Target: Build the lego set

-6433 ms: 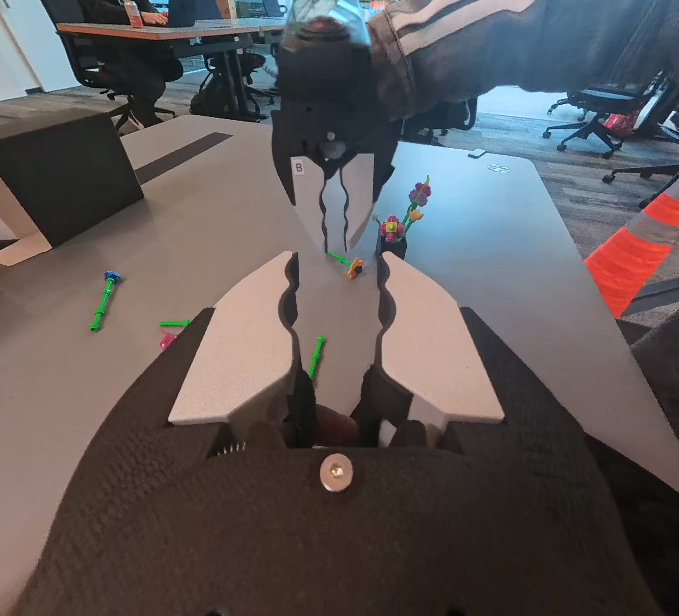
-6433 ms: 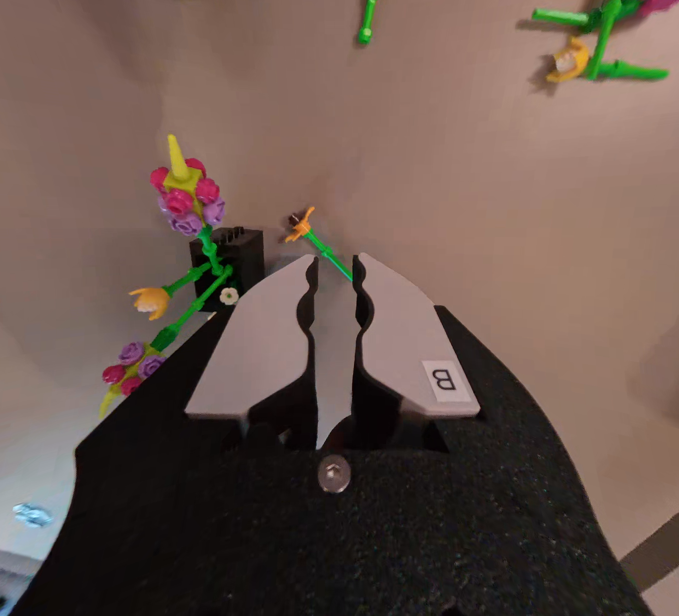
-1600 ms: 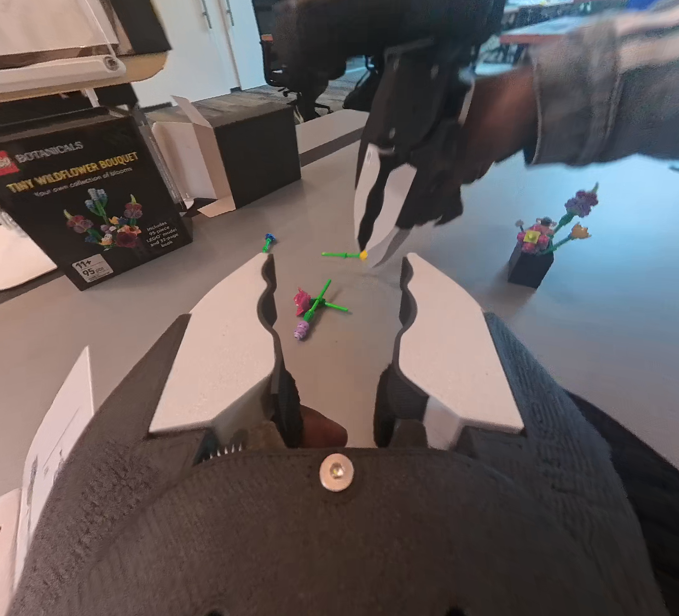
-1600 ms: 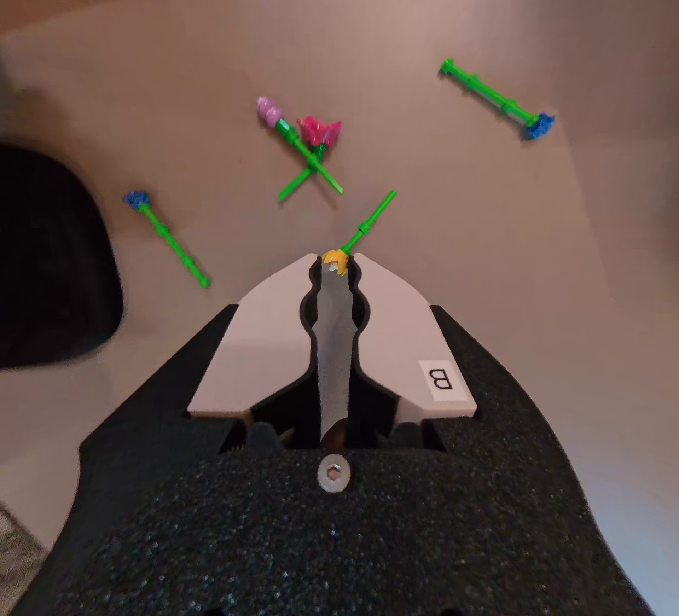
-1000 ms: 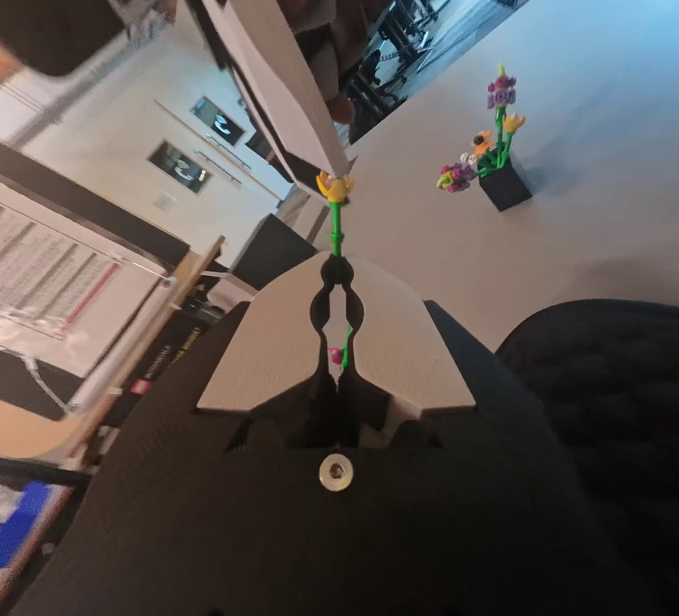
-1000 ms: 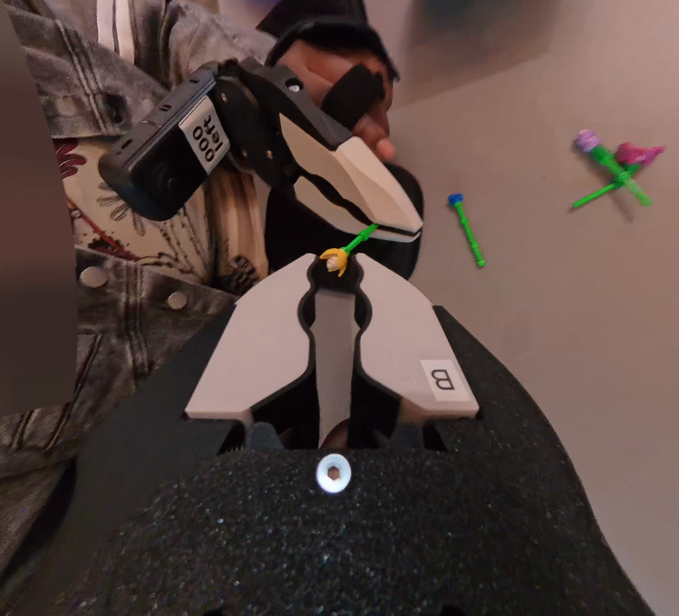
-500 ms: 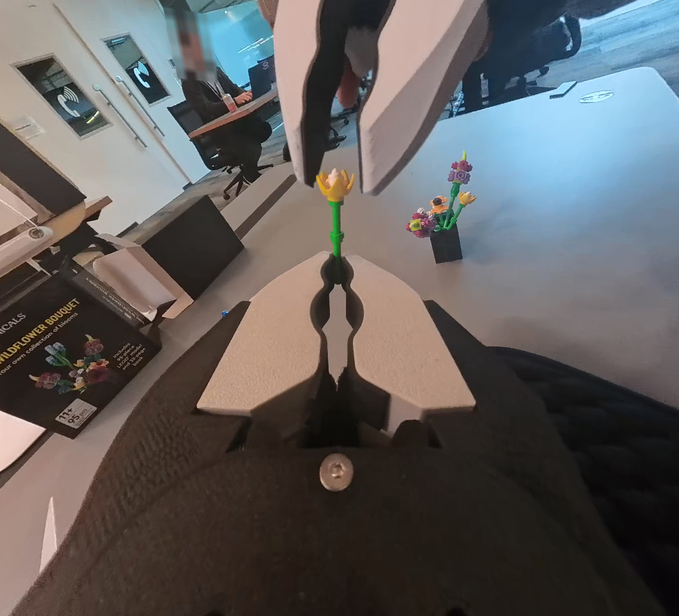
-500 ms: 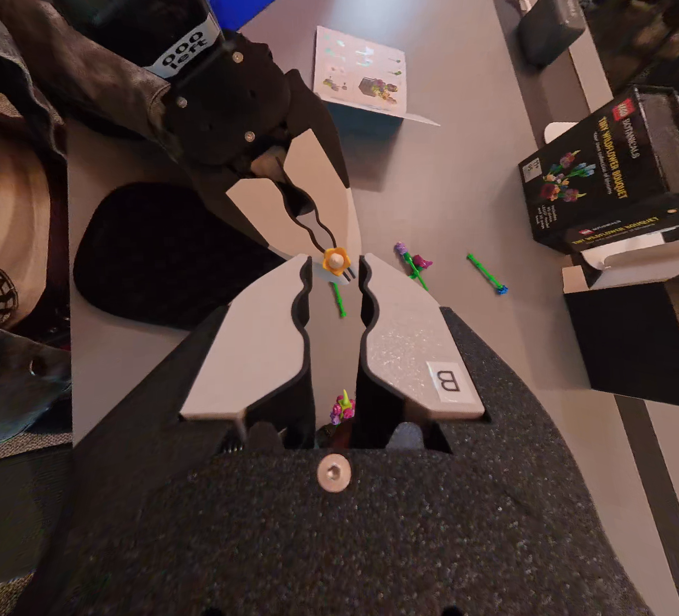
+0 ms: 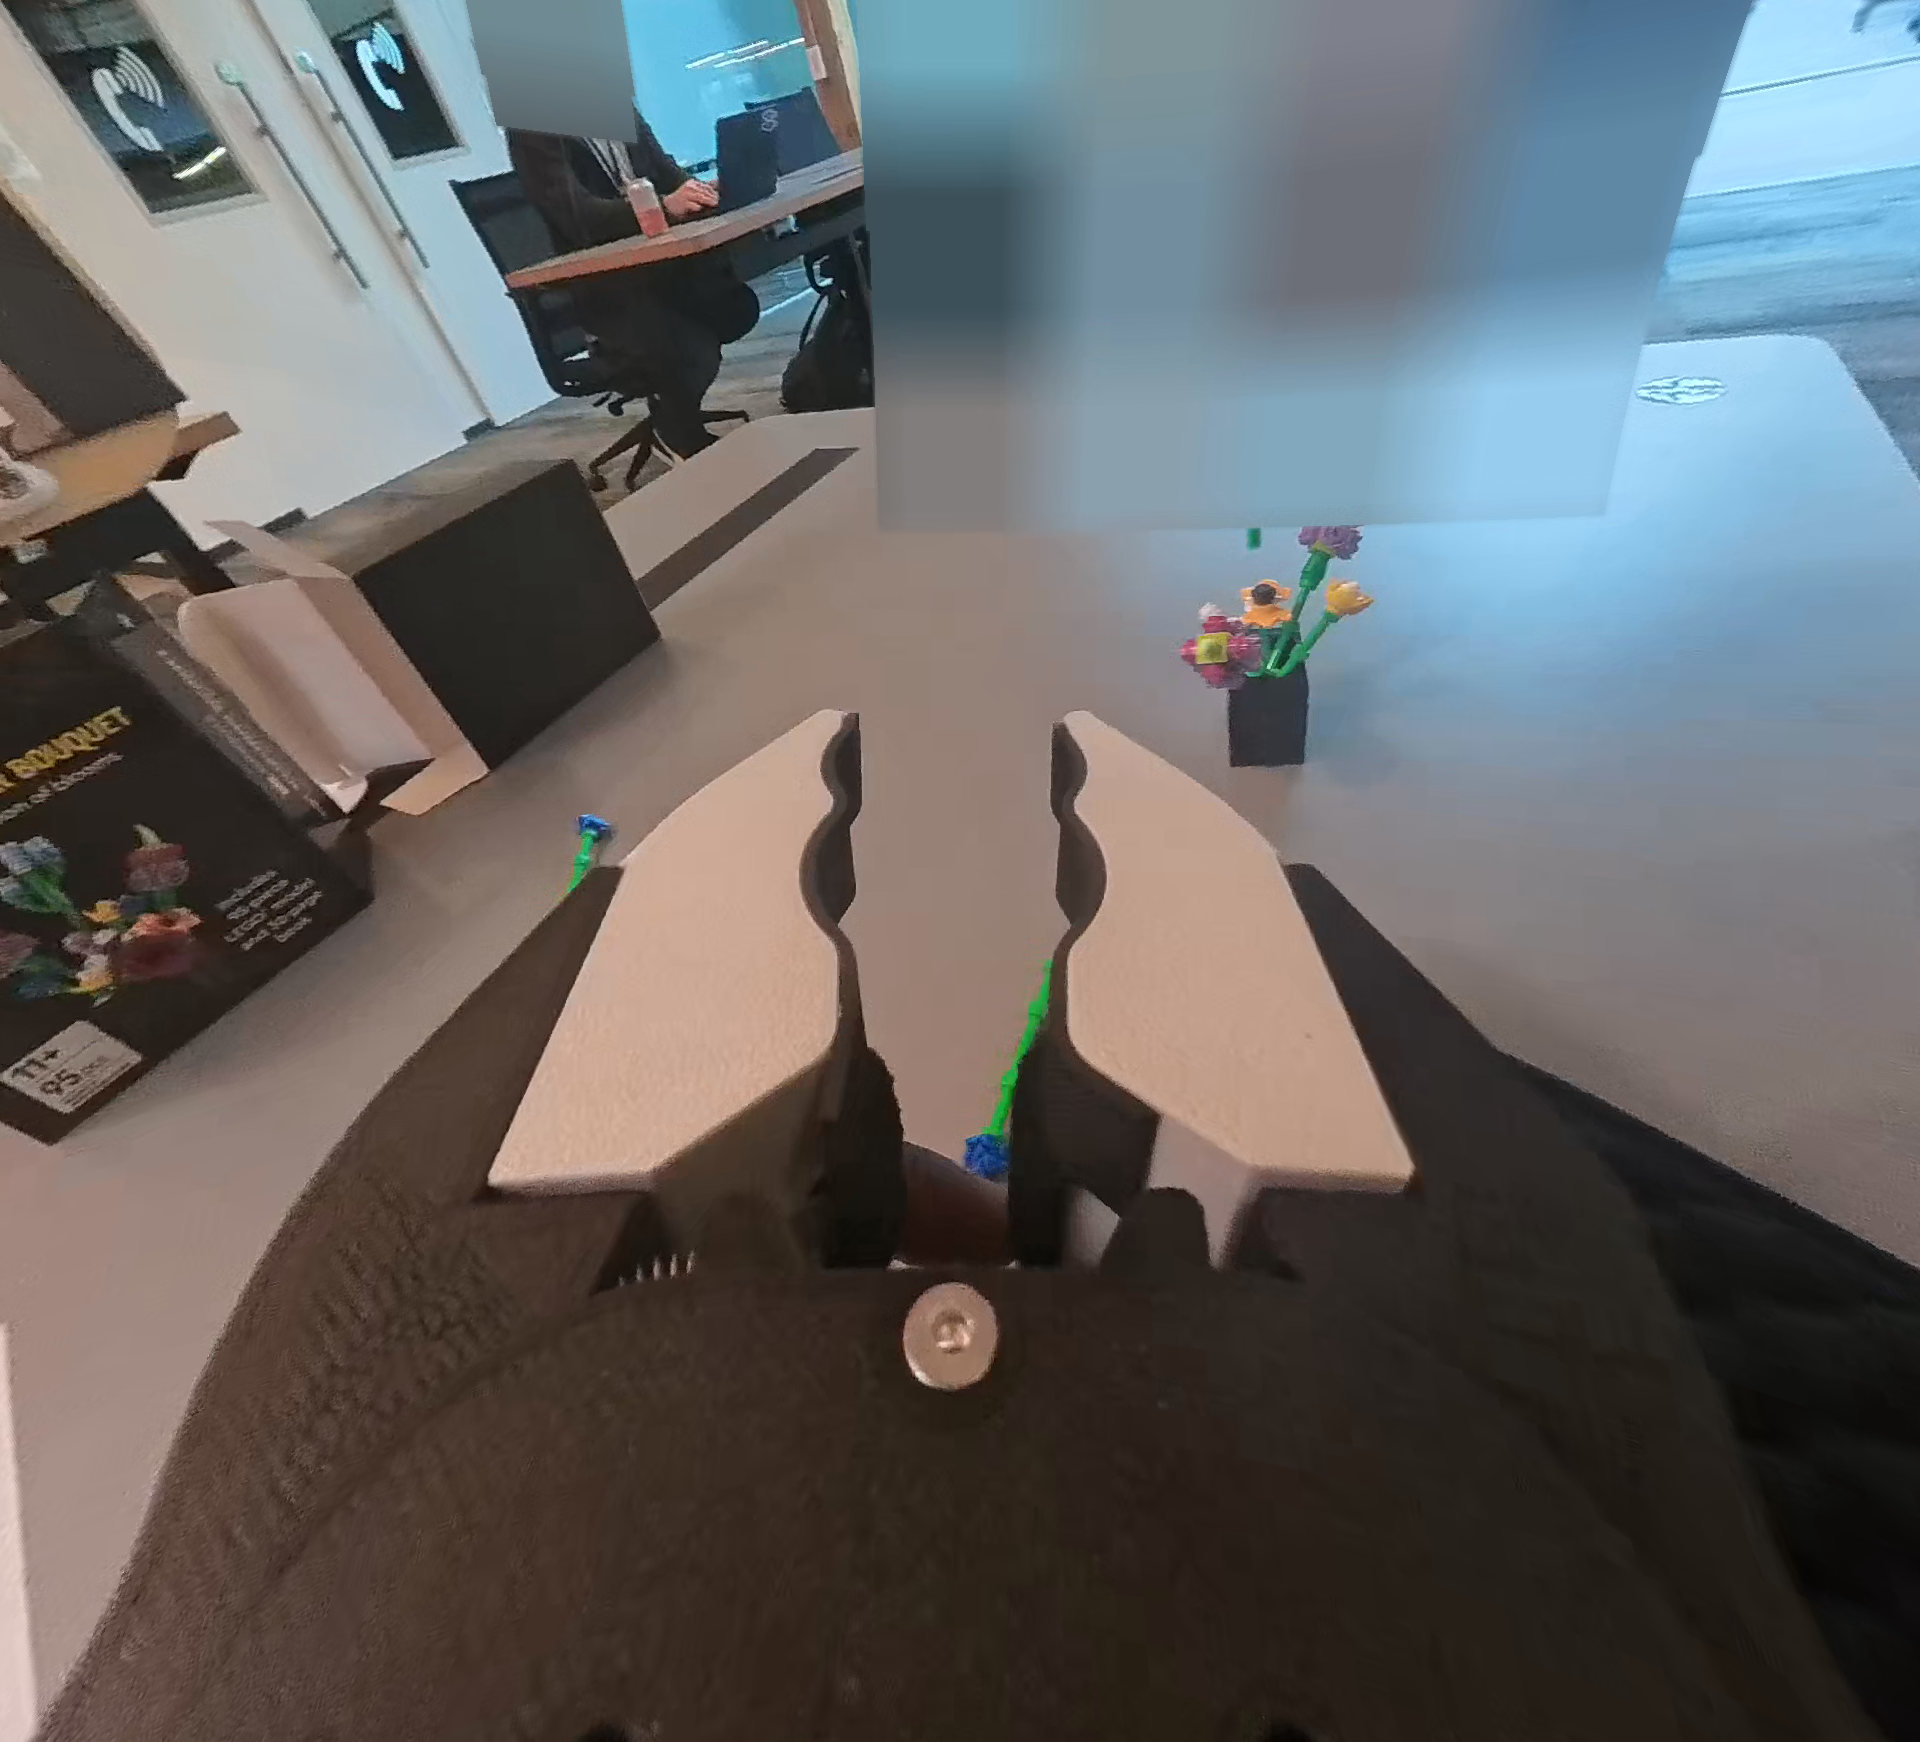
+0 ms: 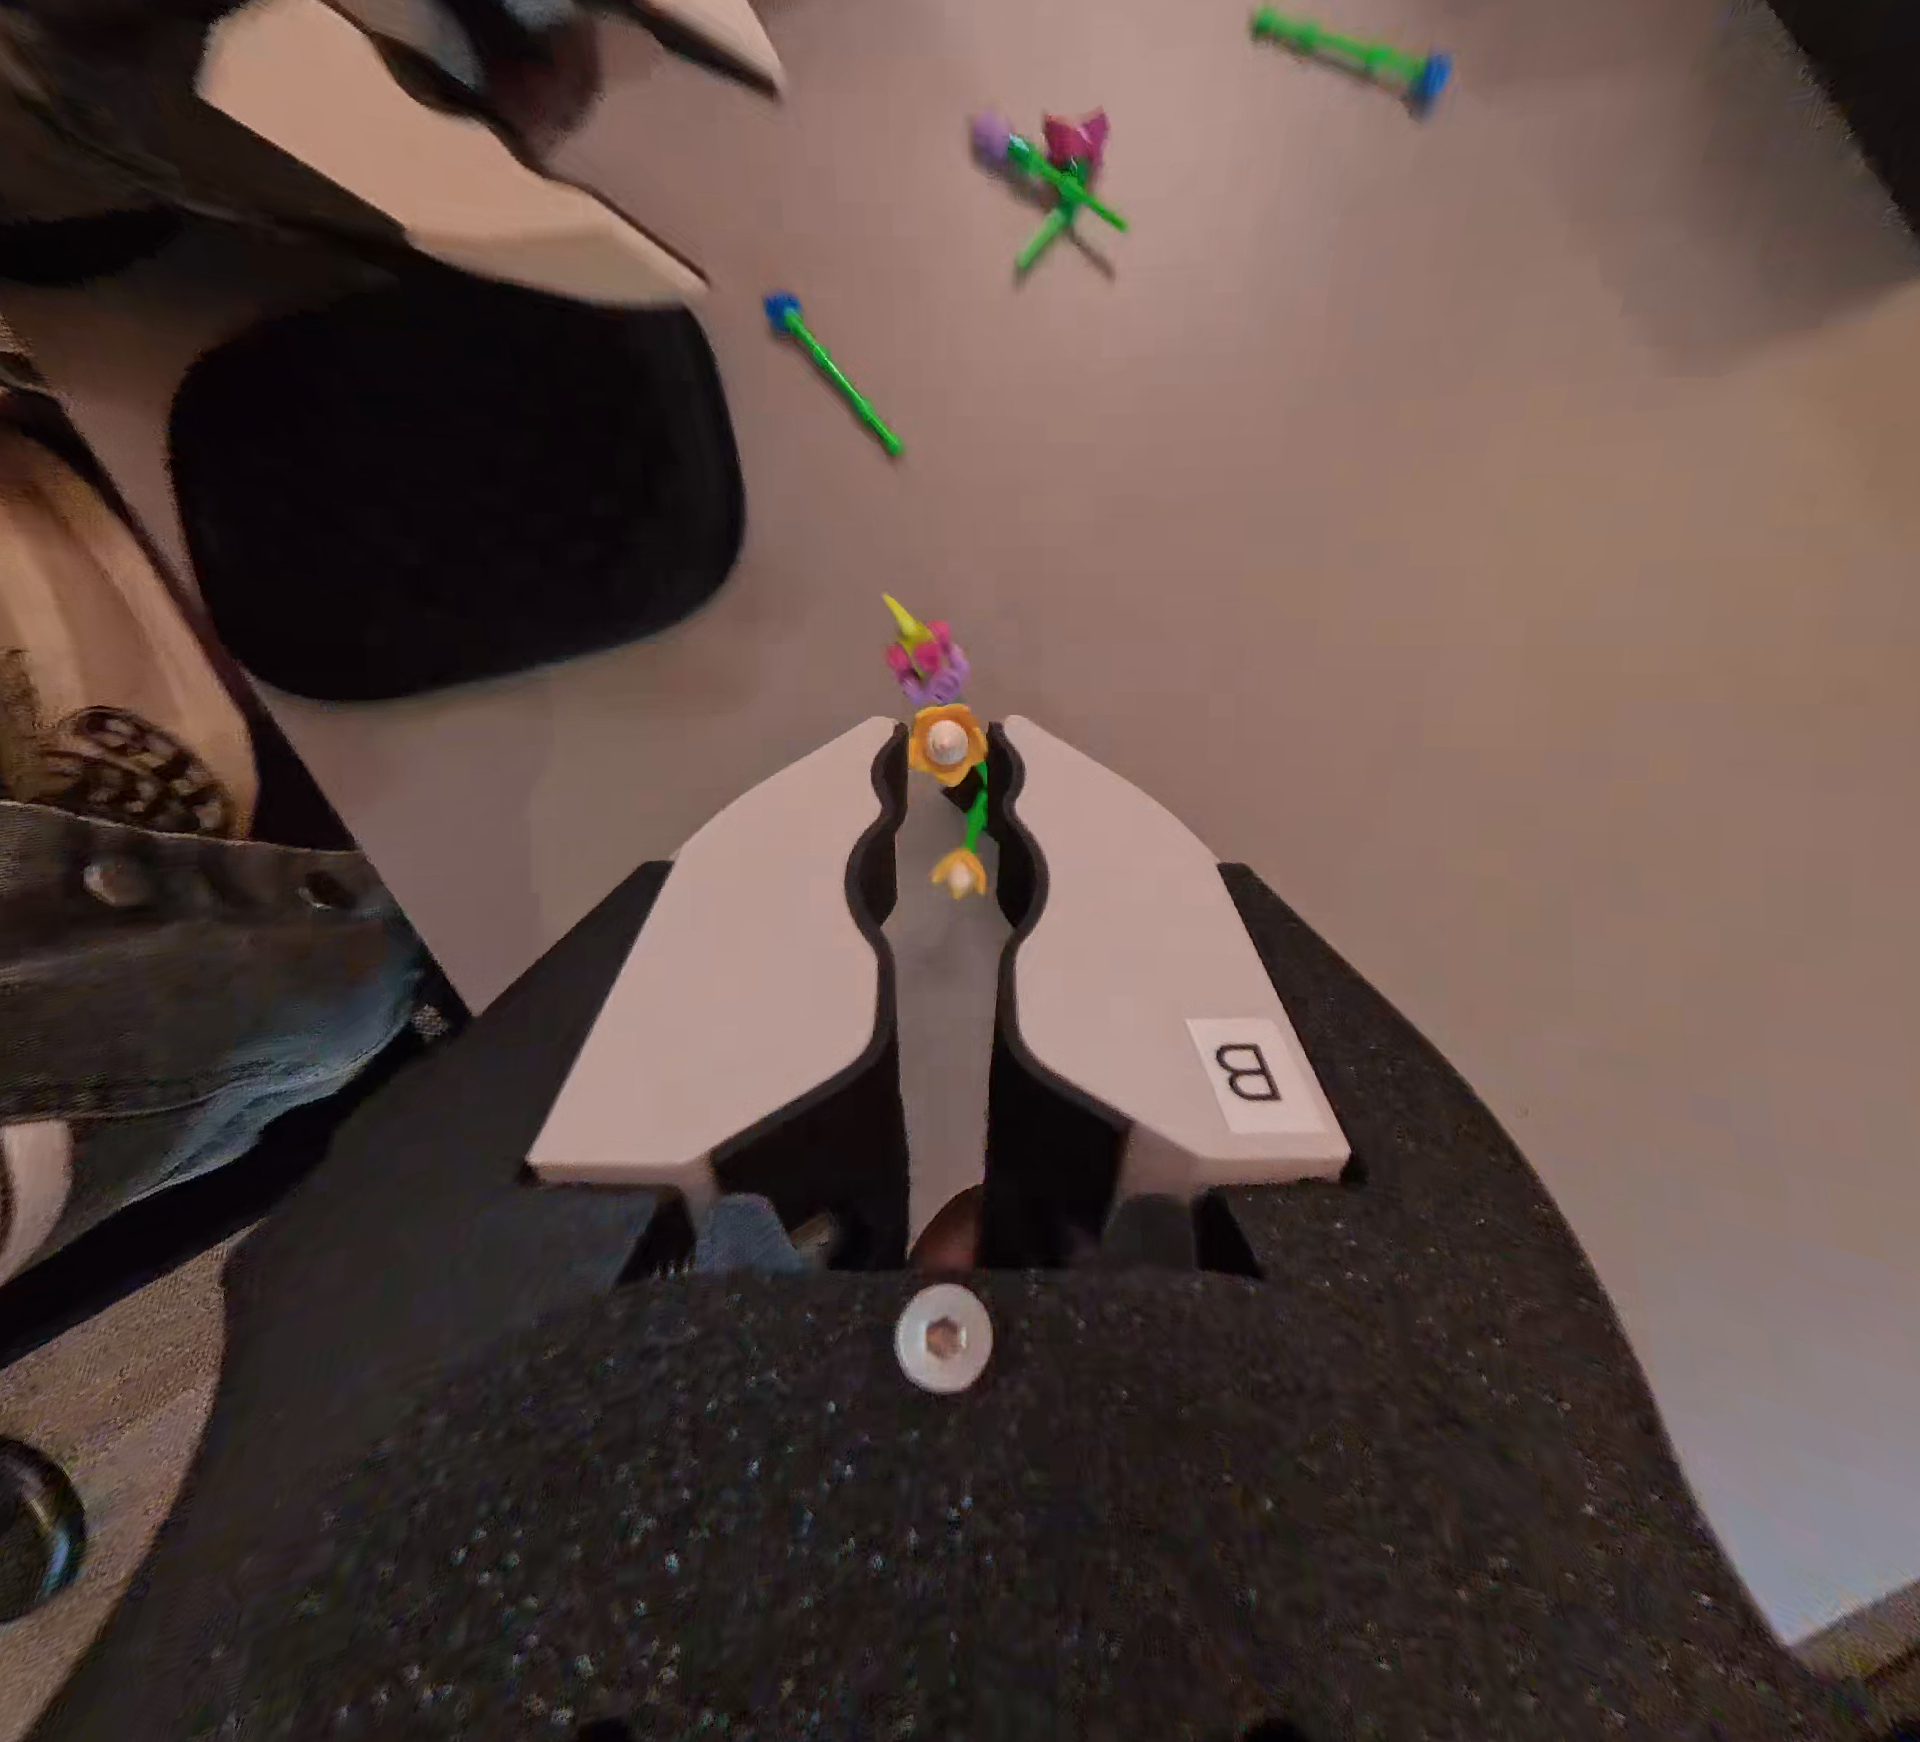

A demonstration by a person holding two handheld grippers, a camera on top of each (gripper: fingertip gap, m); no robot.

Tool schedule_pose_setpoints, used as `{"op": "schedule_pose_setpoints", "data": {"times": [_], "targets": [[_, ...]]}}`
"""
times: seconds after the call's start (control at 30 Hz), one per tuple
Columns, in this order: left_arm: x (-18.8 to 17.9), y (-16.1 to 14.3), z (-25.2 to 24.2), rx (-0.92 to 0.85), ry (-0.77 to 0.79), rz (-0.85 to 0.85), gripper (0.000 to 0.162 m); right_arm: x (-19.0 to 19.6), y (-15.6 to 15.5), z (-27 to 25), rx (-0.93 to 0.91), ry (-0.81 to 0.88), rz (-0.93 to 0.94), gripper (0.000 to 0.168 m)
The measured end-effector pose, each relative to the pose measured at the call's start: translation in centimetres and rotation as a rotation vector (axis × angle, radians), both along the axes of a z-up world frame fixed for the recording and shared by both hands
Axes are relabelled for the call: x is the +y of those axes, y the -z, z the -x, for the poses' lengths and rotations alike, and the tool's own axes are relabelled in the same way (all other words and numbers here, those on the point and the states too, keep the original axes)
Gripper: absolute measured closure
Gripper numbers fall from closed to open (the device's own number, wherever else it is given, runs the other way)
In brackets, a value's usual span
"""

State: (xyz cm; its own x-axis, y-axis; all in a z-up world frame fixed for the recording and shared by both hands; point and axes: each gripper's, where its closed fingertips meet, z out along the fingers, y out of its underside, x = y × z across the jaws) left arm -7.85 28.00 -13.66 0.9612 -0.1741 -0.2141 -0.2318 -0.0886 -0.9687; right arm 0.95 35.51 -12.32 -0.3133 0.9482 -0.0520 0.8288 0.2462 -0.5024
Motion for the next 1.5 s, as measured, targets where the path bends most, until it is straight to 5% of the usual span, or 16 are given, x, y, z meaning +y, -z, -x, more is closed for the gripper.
{"op": "schedule_pose_setpoints", "data": {"times": [0.3,1.07,1.5], "targets": [[0.1,0.5,0.2,0.050,-0.018,0.013,0.127,0.9,3.9,-0.8,-0.099,0.028,-0.088,0.154],[0.1,0.6,0.4,0.046,-0.020,0.024,0.127,1.6,7.2,-0.2,-0.205,0.011,-0.161,0.154],[-0.1,0.5,3.0,0.007,-0.163,0.029,0.120,2.2,5.7,-0.3,-0.181,0.018,-0.107,0.140]]}}
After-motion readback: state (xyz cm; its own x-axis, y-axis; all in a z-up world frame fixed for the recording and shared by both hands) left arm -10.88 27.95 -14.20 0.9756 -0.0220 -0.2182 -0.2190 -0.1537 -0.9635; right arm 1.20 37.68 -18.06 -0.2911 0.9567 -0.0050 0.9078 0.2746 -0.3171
